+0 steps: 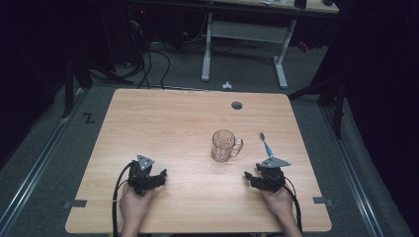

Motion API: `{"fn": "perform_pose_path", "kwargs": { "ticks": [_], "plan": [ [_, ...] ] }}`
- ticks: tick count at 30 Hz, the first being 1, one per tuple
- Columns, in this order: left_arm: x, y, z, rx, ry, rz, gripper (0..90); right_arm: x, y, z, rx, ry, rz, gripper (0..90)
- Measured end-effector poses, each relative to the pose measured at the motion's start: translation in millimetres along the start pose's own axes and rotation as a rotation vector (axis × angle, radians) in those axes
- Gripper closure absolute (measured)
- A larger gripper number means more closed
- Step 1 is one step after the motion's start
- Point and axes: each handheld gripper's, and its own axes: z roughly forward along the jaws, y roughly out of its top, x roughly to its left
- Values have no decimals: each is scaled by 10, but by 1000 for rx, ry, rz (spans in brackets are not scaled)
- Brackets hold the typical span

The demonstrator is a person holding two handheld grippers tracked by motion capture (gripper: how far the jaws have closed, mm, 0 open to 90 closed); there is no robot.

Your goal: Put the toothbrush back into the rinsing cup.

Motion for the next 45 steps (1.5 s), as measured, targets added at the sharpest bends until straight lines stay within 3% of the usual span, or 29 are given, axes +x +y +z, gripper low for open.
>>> {"fn": "perform_pose_path", "kwargs": {
  "ticks": [33,36,39,45],
  "plan": [
    [1,1,0,1,-1,-1,251,4,-2,-3,-1,-1,2,409],
    [2,1,-1,1,-1,-1,251,2,-4,-7,-2,-2,11,426],
    [2,1,-1,1,-1,-1,251,-15,4,-40,18,-16,17,505],
    [3,1,-1,1,-1,-1,251,-41,-28,-84,19,-10,33,523]
  ]
}}
